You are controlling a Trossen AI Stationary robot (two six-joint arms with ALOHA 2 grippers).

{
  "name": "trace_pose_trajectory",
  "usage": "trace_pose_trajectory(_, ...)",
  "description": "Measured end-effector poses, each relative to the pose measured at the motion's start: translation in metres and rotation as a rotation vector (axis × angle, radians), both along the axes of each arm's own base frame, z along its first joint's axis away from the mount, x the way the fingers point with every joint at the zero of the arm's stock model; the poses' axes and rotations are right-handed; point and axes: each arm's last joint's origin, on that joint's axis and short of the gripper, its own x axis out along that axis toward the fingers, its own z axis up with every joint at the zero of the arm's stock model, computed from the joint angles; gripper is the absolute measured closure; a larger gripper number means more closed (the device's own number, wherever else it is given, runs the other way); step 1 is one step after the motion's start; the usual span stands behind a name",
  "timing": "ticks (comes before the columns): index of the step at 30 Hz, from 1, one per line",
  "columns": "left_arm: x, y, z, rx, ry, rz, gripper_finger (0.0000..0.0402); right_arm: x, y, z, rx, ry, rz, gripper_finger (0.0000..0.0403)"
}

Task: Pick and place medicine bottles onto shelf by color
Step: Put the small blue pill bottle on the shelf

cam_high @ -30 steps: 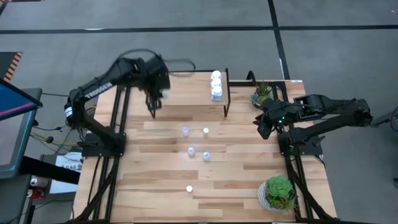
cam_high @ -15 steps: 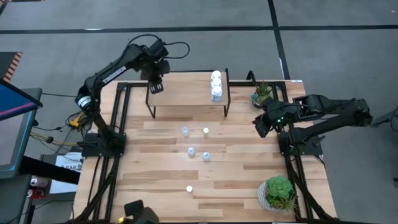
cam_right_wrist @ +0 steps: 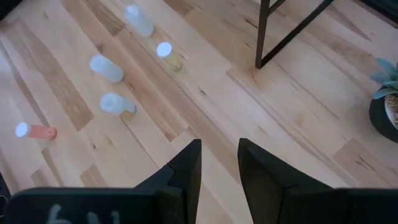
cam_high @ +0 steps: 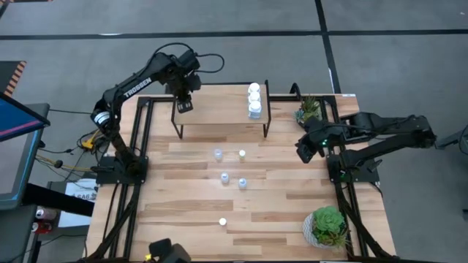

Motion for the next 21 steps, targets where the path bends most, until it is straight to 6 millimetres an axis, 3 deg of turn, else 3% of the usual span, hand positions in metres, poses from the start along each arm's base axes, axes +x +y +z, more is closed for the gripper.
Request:
trace_pose_trajectory(15,-0.0007,-0.007,-0.0008,-0.052,0.027,-0.005,0.0319,0.0019,0.0002,-0.0012,-0.001,0.01,0.002,0.0276)
trace_pose_trajectory(21,-0.0008,-0.0069,-0.0008,-0.054,0.023,0.03,0.0285,0.0019,0.0002,-0.001,-0.001,0.009,0.002,0.0276)
